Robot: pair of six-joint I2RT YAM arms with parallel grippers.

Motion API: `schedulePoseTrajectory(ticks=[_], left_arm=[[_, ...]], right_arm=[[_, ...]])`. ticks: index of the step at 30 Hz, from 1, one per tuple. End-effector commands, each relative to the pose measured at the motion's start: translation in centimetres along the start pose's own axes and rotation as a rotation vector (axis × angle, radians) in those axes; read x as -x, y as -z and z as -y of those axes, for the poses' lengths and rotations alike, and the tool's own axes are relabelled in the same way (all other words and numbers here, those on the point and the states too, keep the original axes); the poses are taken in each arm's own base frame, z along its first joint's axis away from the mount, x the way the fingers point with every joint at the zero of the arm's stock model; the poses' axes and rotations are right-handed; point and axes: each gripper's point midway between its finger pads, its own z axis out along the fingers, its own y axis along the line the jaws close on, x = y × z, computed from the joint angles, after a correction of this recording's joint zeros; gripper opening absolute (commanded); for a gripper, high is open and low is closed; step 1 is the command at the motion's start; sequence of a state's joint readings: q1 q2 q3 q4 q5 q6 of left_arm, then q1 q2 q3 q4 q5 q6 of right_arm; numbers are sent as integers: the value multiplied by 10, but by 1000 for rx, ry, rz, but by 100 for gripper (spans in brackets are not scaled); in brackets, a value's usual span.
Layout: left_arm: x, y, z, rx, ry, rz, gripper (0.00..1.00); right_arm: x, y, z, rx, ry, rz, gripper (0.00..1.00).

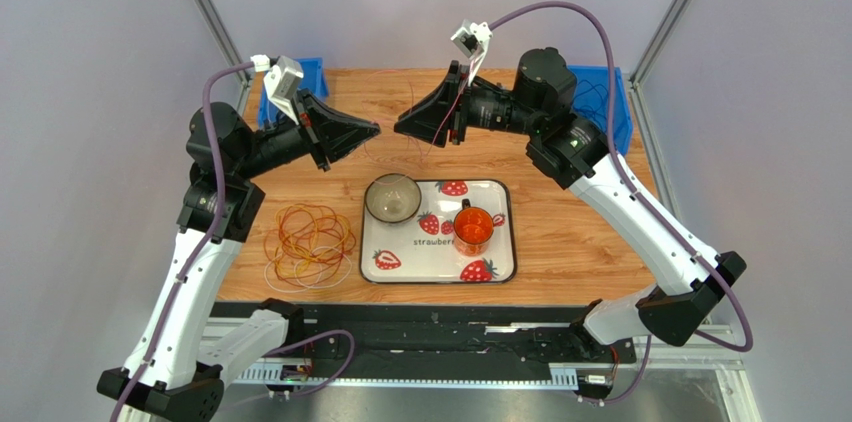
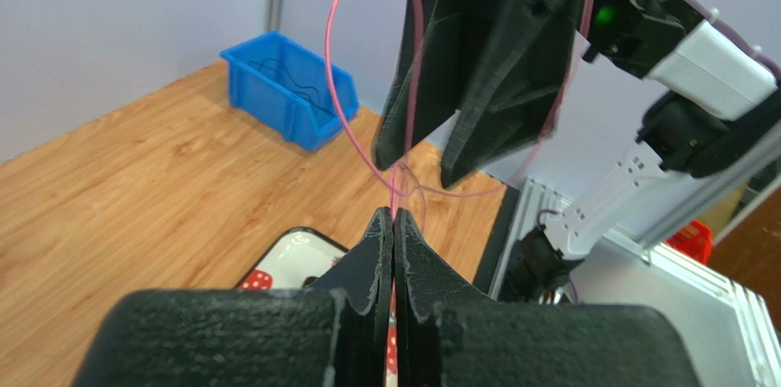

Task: Untangle the cables
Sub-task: Place the cable in the bin.

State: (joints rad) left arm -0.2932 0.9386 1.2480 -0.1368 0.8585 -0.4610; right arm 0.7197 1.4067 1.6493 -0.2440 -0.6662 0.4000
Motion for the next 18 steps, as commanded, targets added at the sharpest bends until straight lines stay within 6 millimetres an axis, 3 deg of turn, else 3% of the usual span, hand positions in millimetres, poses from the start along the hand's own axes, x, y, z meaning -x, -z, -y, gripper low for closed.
schedulePoseTrajectory(ticks=[1, 2, 5, 9, 13, 18], left_arm=[[33, 4, -12, 141, -58, 74, 0], [31, 5, -18, 173, -53, 62, 0], [40, 9, -45, 329, -58, 67, 0], [48, 11, -76, 477, -59, 60, 0], [66, 16, -95, 563, -58, 93, 0], [94, 32, -120, 652, -32, 159, 0]], right_arm=[[2, 1, -1, -12, 20, 8, 50], [2, 2, 6, -52, 20, 11, 61], [-4, 9, 28, -188, 29, -8, 66], [-16, 28, 65, -415, 37, -59, 69], [-43, 57, 100, -637, 38, -149, 69], [-74, 86, 119, -761, 81, -253, 70]])
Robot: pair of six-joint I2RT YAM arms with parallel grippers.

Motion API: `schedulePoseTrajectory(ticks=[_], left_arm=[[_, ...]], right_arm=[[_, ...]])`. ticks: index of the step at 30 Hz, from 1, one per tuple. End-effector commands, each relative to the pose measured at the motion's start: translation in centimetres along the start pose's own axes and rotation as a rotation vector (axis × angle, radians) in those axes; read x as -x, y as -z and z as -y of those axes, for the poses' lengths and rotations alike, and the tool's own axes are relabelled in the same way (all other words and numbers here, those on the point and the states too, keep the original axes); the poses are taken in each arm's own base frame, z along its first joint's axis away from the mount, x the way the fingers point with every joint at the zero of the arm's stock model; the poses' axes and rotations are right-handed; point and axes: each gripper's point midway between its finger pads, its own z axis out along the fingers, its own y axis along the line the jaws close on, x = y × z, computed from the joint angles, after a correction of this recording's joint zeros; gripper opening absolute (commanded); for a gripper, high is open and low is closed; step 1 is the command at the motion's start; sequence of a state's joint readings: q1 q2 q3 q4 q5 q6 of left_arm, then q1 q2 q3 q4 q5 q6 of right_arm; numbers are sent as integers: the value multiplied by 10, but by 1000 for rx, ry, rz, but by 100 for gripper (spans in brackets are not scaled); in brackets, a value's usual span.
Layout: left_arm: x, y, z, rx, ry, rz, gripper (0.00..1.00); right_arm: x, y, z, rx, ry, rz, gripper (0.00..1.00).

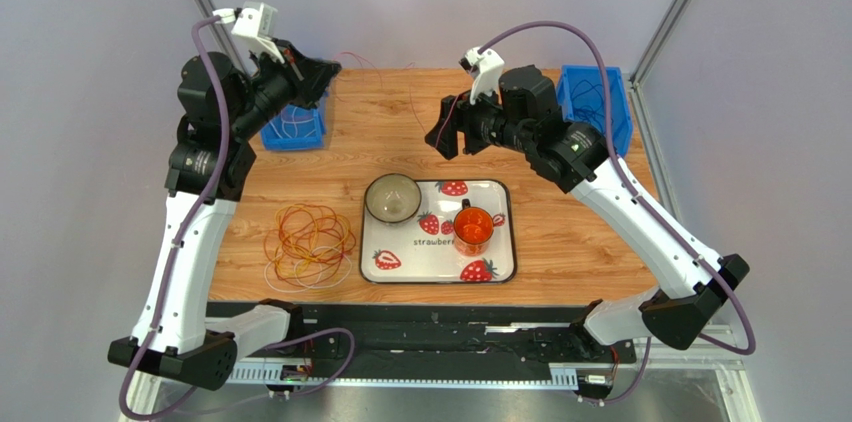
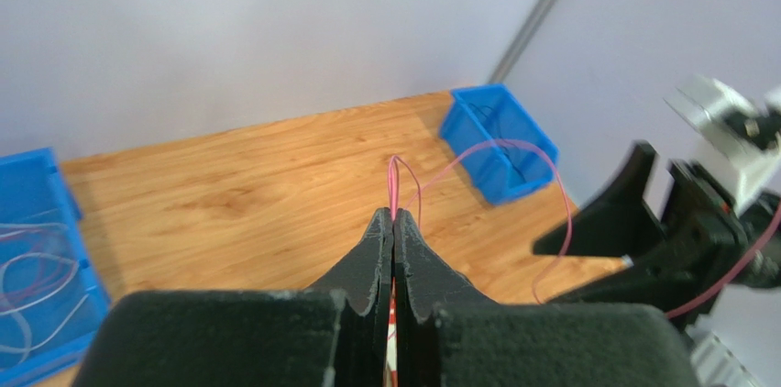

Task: Untangle the cables
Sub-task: Place the cable in the bin.

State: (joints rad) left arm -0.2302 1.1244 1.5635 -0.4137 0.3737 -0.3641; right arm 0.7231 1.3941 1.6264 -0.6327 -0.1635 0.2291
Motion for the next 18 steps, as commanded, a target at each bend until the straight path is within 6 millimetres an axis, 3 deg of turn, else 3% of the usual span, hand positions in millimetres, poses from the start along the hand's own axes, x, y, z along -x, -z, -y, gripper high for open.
schedulePoseTrajectory(ticks=[1, 5, 9, 13, 14, 18], left_arm=[[46, 9, -22, 106, 1, 106, 0], [71, 13, -40, 160, 21, 150, 0], [92, 22, -67, 254, 33, 193, 0], [93, 36, -97, 388, 48, 207, 0], [88, 41, -110, 454, 57, 200, 0], [63, 67, -159, 643, 90, 189, 0]], right_arm=[[-28, 27, 49, -249, 88, -74, 70], [-54, 38, 82, -408, 113, -163, 73], [-61, 56, 104, -513, 66, -165, 76], [-34, 74, 98, -450, -20, -30, 85], [-27, 77, 94, -430, -47, 2, 90], [11, 109, 86, -392, -73, 149, 92]])
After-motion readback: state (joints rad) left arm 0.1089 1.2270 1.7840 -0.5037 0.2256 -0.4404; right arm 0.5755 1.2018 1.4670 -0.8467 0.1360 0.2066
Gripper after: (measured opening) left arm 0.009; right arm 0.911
